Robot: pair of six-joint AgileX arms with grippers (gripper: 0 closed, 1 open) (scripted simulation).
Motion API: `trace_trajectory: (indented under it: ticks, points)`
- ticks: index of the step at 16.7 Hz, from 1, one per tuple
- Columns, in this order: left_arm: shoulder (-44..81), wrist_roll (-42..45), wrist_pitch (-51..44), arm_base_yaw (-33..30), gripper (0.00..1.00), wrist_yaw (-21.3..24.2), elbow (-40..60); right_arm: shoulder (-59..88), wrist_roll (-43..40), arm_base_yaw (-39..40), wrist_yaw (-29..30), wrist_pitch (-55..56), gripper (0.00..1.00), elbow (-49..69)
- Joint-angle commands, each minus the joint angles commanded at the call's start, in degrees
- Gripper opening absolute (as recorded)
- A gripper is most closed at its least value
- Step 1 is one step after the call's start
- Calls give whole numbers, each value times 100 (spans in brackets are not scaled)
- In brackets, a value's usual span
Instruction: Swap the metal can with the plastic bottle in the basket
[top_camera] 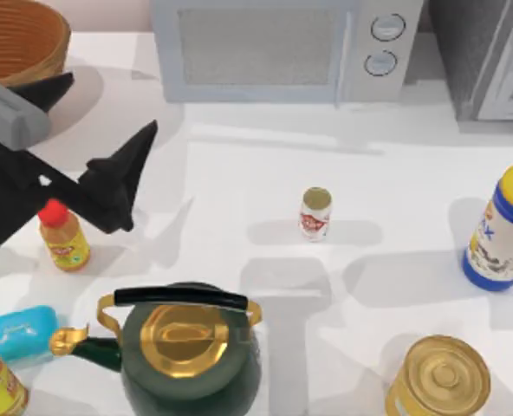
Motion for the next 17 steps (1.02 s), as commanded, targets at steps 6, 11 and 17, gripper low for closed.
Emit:
trace_trajectory:
  ticks: [6, 11, 17]
  points:
    - [-3955, -103, -2220, 766, 100, -1561, -1441, 0, 0, 0, 0, 0, 100, 0]
    - [-5701, -190, -3551, 1235, 100, -2231, -2033, 0, 0, 0, 0, 0, 100, 0]
    - [-6039, -212, -3857, 1339, 100, -2353, -2133, 0, 0, 0, 0, 0, 100, 0]
